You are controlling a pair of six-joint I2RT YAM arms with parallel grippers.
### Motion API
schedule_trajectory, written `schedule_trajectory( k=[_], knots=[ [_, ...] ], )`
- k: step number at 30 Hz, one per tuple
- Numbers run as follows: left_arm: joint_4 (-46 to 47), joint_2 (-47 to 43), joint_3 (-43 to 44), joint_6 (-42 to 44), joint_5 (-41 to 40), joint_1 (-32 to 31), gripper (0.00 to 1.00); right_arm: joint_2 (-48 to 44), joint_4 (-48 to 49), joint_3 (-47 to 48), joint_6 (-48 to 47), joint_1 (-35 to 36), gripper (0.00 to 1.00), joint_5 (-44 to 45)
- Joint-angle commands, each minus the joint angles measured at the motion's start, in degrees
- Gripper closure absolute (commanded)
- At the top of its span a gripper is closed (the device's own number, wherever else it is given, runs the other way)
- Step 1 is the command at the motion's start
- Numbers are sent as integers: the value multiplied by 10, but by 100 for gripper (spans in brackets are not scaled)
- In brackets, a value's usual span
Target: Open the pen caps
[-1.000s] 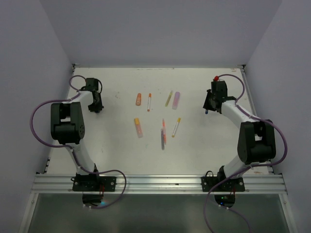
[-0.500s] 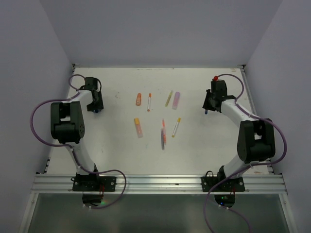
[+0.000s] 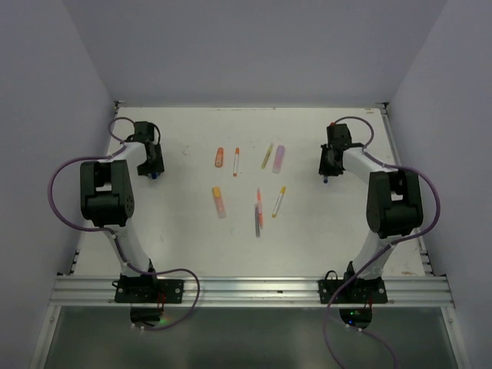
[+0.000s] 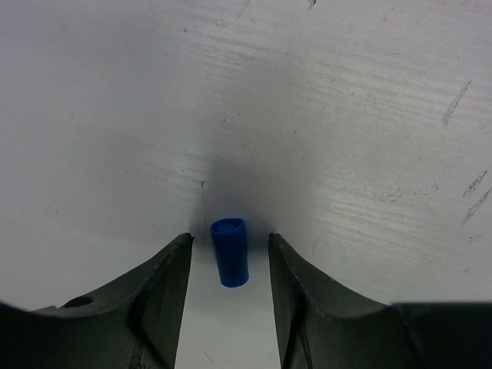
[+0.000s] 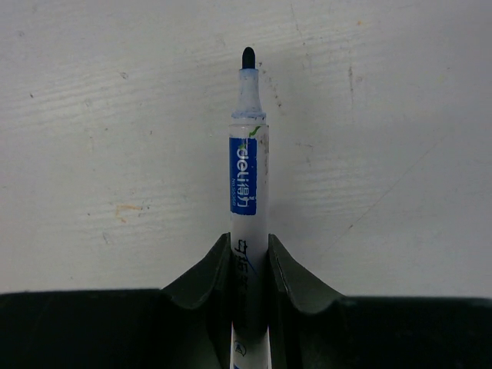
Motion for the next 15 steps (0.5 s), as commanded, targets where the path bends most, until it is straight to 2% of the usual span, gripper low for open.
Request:
schedule_trajectory(
  k=[1,3,4,10,12,14,15],
  knots=[
    [-24,21,0,-1,32,2,51,24,-21,33,-23,-2,88,1],
    [-26,15,1,-4,35,2,50,36,-26,42,-28,-2,86,1],
    [-30,10,3,-5,39,2,42,47,-30,44,-31,-2,86,1],
    [-47,-43,15,-22,51,2,31,63,-32,49,-37,-2,79,6],
    [-52,-64,23,-29,49,1,21,69,-35,49,-38,-2,78,14],
    [-61,-101,29,-38,48,2,19,72,-37,48,-38,-2,75,20],
    [-64,-114,36,-42,47,2,13,75,-36,46,-38,-2,74,25]
  ],
)
